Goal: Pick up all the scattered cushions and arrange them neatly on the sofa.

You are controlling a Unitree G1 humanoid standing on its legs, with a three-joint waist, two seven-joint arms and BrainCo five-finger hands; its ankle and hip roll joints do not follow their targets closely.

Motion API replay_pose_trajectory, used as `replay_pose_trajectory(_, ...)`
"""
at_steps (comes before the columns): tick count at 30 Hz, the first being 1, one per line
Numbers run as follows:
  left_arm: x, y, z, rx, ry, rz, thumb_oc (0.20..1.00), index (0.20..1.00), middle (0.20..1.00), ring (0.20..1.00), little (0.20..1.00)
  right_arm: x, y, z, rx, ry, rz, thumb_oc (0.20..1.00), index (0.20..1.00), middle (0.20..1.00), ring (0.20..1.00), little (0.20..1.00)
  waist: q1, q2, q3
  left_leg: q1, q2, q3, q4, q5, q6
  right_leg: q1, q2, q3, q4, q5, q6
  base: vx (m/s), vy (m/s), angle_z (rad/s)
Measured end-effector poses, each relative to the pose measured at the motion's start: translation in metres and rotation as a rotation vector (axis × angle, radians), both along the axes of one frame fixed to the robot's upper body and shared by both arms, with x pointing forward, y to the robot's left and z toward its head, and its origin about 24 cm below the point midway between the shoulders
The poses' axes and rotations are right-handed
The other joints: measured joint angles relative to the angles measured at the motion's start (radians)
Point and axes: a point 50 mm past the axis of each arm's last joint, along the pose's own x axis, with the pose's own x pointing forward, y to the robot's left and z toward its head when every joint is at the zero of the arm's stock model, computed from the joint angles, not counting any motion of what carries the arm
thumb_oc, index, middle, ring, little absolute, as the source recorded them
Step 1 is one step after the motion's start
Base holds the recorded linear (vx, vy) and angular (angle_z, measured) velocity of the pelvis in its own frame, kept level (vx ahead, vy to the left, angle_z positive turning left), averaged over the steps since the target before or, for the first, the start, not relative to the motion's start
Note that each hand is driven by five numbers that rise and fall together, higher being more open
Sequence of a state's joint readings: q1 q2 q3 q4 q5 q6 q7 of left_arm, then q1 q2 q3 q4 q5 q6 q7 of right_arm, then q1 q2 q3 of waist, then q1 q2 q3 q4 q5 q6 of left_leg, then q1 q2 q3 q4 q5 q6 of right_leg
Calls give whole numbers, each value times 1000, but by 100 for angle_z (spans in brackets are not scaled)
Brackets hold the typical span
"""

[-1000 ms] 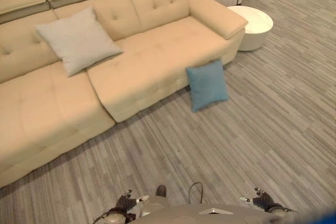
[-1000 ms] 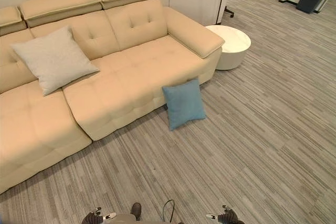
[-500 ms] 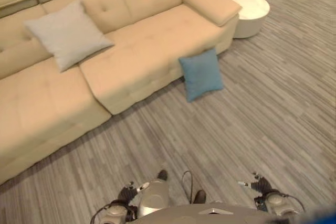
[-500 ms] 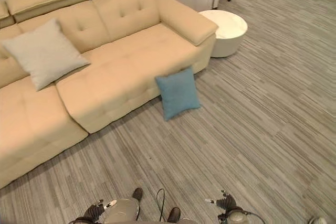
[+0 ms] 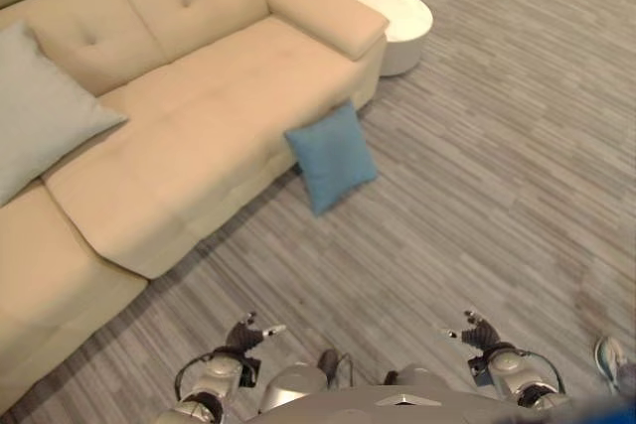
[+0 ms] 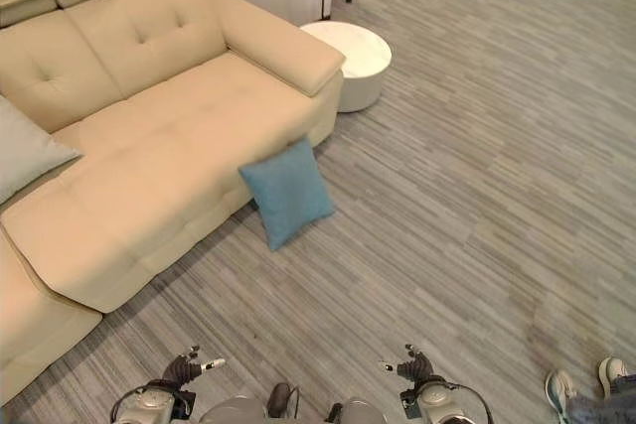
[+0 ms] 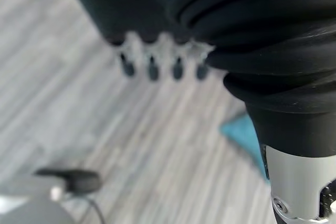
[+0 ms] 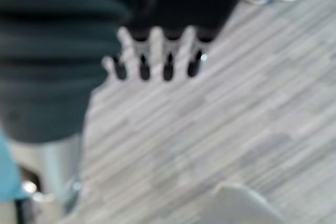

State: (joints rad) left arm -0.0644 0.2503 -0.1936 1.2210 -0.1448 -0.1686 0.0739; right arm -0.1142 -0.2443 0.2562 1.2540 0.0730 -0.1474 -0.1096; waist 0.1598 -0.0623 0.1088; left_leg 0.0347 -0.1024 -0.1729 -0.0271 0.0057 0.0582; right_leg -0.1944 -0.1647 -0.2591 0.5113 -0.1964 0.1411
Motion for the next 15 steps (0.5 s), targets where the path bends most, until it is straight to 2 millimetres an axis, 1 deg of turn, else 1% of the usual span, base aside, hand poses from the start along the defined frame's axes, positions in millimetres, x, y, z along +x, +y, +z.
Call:
replay_pose_trajectory(1, -5, 4, -1, 9, 21, 8, 1000, 1000, 1000, 1000, 1000, 2, 1, 1, 4, -7, 3, 1000, 1000, 1000, 1000, 1000, 4, -8, -6, 0, 0, 3, 0, -10, -11, -6, -10, -18, -88, 6, -1, 180, -91, -5)
replay_pose_trajectory(2, -7, 5, -2, 13, 34, 16, 1000, 1000, 1000, 1000, 1000, 6, 3, 2, 8, -22, 7, 1000, 1000, 1000, 1000, 1000, 1, -5, -5, 2, 0, -2, 1, -22, -15, -12, -17, -22, -184, 24, -11, 262, -124, -13)
replay_pose_trajectory(3, -16, 5, -5, 12, 69, 28, 1000, 1000, 1000, 1000, 1000, 10, 2, 4, 9, -40, 11, 1000, 1000, 1000, 1000, 1000, 1, -10, -9, 4, 2, -3, 3, -40, -21, -39, -13, -2, -237, 72, 8, 249, -127, -4)
replay_pose_trajectory(4, -23, 7, -7, 16, 92, 35, 1000, 1000, 1000, 1000, 1000, 13, 4, 5, 13, -53, 16, 1000, 1000, 1000, 1000, 1000, -3, -7, -6, 18, 3, -5, 2, -40, -18, -43, -16, 9, -298, 118, 7, 332, -195, 4)
replay_pose_trajectory(5, -28, 7, -8, 15, 103, 36, 1000, 1000, 1000, 1000, 1000, 9, 4, 4, 14, -40, 12, 1000, 1000, 1000, 1000, 1000, -10, -1, -4, 38, 5, -12, 0, -56, -37, -47, -11, 28, -340, 161, 17, 329, -221, 19)
replay_pose_trajectory(6, -32, 7, -10, 13, 113, 44, 1000, 1000, 1000, 1000, 1000, 4, 5, 1, 14, -20, 7, 1000, 1000, 1000, 1000, 1000, -12, 0, -5, 57, 5, -20, 2, -80, -47, -43, -9, 53, -384, 195, 21, 254, -198, 23)
replay_pose_trajectory(7, -37, 7, -10, 13, 121, 51, 1000, 1000, 1000, 1000, 1000, 1, 6, 0, 16, -7, 5, 1000, 1000, 1000, 1000, 1000, -17, -14, -14, 67, 4, -22, -1, -88, -43, -32, -9, 43, -415, 222, 11, 173, -131, 19)
replay_pose_trajectory(8, -38, 8, -11, 13, 124, 52, 1000, 1000, 1000, 1000, 1000, 0, 7, -1, 18, -3, 5, 1000, 1000, 1000, 1000, 1000, -18, -16, -16, 74, 4, -24, -4, -89, -41, -32, -13, 33, -422, 231, 5, 150, -114, 22)
replay_pose_trajectory(9, -46, 11, -11, 21, 138, 56, 1000, 1000, 1000, 1000, 1000, -4, 10, -3, 27, 9, 3, 1000, 1000, 1000, 1000, 1000, -23, -29, -33, 96, 5, -34, -9, -106, -36, -27, -7, 6, -436, 261, -9, 122, -123, 29)
replay_pose_trajectory(10, -52, 11, -12, 22, 151, 58, 1000, 1000, 1000, 1000, 1000, -9, 11, -5, 32, 19, -1, 1000, 1000, 1000, 1000, 1000, -30, -35, -54, 107, 15, -45, -6, -112, -40, -10, 7, 10, -456, 321, -66, 188, -262, 37)
replay_pose_trajectory(11, -56, 7, -14, 12, 159, 61, 1000, 1000, 1000, 1000, 1000, -11, 10, -5, 28, 25, -4, 1000, 1000, 1000, 1000, 1000, -29, -21, -63, 111, 38, -57, -1, -112, -42, 14, 29, -4, -473, 322, -80, 132, -220, 43)
replay_pose_trajectory(12, -56, 3, -15, 2, 163, 60, 1000, 1000, 1000, 1000, 1000, -10, 9, -5, 26, 24, -6, 1000, 1000, 1000, 1000, 1000, -32, -17, -67, 92, 52, -68, 31, -120, -55, 43, 47, -12, -502, 323, -87, 113, -233, 51)
replay_pose_trajectory(13, -52, 1, -15, -3, 155, 58, 1000, 1000, 1000, 1000, 1000, -11, 9, -5, 25, 26, -9, 1000, 1000, 1000, 1000, 1000, -37, -16, -66, 62, 54, -80, 83, -132, -74, 61, 55, -31, -523, 318, -98, 85, -210, 80)
replay_pose_trajectory(14, -46, -5, -15, -17, 140, 51, 1000, 1000, 1000, 1000, 1000, -12, 7, -5, 21, 24, -11, 1000, 1000, 1000, 1000, 1000, -33, -18, -67, 8, 49, -74, 201, -144, -93, 93, 62, -59, -571, 319, -119, 141, -330, 73)
replay_pose_trajectory(15, -45, -7, -15, -23, 138, 52, 1000, 1000, 1000, 1000, 1000, -10, 3, -3, 12, 14, -9, 1000, 1000, 1000, 1000, 1000, -19, -12, -60, -61, 44, -46, 360, -147, -99, 126, 78, -73, -603, 313, -153, 146, -285, 49)
